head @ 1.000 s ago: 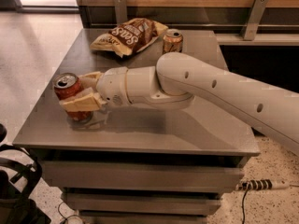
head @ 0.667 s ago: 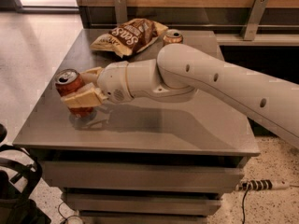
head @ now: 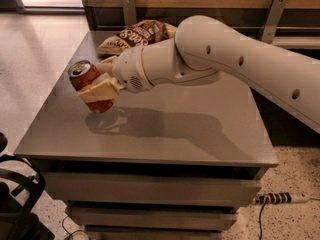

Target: Knock coke can over

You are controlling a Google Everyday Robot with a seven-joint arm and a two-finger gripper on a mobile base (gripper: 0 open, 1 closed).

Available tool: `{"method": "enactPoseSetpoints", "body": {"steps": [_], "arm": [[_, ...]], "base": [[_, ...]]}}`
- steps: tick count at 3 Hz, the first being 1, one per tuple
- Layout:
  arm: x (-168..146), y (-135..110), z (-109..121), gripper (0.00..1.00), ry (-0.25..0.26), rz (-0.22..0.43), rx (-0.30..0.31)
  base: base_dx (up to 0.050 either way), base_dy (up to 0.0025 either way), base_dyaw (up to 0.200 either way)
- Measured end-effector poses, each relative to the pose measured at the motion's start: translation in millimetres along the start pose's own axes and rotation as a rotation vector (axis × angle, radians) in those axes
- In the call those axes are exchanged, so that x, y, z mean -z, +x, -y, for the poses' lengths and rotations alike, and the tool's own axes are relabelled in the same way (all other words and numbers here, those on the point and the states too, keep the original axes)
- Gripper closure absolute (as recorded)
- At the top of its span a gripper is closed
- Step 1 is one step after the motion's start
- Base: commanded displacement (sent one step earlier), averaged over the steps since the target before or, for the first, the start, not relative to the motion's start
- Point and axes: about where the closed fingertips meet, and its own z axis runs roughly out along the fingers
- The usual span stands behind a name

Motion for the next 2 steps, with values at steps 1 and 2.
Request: {"method": "enactPoseSetpoints", "body": {"steps": [1, 2], "arm": [[20.4, -3.5, 2.0, 1.0, 0.026, -0.1, 0.014], [37.8, -7.4, -0.1, 1.0, 0.049, -0.185, 0.022]], "base": [[0.0, 0.0, 0.0], [0.0, 0.0, 0.0]]}}
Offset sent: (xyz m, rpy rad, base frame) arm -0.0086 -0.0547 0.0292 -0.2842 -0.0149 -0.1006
